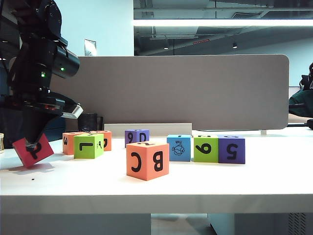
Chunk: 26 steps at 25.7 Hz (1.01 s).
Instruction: Select the appropriate blocks from the scattered letter blocks on the table and arrange them in a row to spell out "TURING".
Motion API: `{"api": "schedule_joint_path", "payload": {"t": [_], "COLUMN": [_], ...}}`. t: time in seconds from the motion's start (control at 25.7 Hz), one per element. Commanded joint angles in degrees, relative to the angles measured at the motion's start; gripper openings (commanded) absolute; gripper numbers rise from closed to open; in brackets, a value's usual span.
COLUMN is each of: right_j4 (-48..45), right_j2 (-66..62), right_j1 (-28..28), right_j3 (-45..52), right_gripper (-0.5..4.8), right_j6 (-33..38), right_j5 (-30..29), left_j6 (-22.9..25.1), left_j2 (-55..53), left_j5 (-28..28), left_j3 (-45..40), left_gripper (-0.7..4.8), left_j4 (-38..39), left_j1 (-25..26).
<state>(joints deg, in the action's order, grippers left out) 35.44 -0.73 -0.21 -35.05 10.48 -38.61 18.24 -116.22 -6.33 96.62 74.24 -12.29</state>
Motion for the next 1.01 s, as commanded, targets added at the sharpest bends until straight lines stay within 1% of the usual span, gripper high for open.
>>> {"api": "schedule_joint_path", "payload": {"t": [0.04,0.12,0.19,0.23,0.35,0.47,0.51,0.58,0.7,0.74,0.82,0.86,1.01], "right_j4": [-0.5,-0.5,-0.5,-0.5,-0.5,-0.5,-0.5,-0.5,-0.5,-0.5,-0.5,-0.5,-0.5], "right_j2": [0.6,0.6,0.6,0.6,0.6,0.6,0.6,0.6,0.6,0.6,0.6,0.6,0.6], "right_j1": [-0.1,-0.1,-0.1,-0.1,-0.1,-0.1,-0.1,-0.1,-0.1,-0.1,-0.1,-0.1,-0.1], "right_j3": [-0.2,-0.2,-0.2,-0.2,-0.2,-0.2,-0.2,-0.2,-0.2,-0.2,-0.2,-0.2,-0.2], "right_gripper": [-0.01,-0.01,-0.01,-0.01,-0.01,-0.01,-0.01,-0.01,-0.01,-0.01,-0.01,-0.01,-0.01], "right_j6": [0.0,0.0,0.0,0.0,0.0,0.0,0.0,0.0,0.0,0.0,0.0,0.0,0.0], "right_j5": [0.2,0.2,0.2,0.2,0.1,0.1,0.1,0.1,0.1,0.1,0.1,0.1,0.1], "left_j6": [0.4,-0.1,-1.1,-1.1,-0.8,-0.9,-1.8,-6.4,-14.5,-17.8,-22.4,-24.3,-27.7], "left_j2": [0.7,0.7,0.8,0.9,0.9,0.9,0.9,0.9,0.9,0.9,0.9,0.9,0.9], "left_j5": [2.1,2.1,4.7,5.1,5.0,4.6,3.9,3.8,4.2,4.2,4.2,4.2,4.2], "left_j3": [0.5,1.5,3.6,3.9,4.2,4.2,4.2,4.2,4.2,4.2,4.2,4.2,4.2], "left_gripper": [3.41,3.41,3.41,3.41,3.41,3.42,3.42,3.42,3.42,3.42,3.42,3.42,3.42], "left_j4": [-1.2,-0.8,0.1,-0.1,-0.9,-0.1,0.5,0.2,-1.1,-1.5,-1.7,-1.7,-1.7], "left_j1": [-0.2,-0.2,-0.4,-0.7,-0.7,-0.7,-0.7,-0.7,-0.7,-0.7,-0.7,-0.7,-0.7]}}
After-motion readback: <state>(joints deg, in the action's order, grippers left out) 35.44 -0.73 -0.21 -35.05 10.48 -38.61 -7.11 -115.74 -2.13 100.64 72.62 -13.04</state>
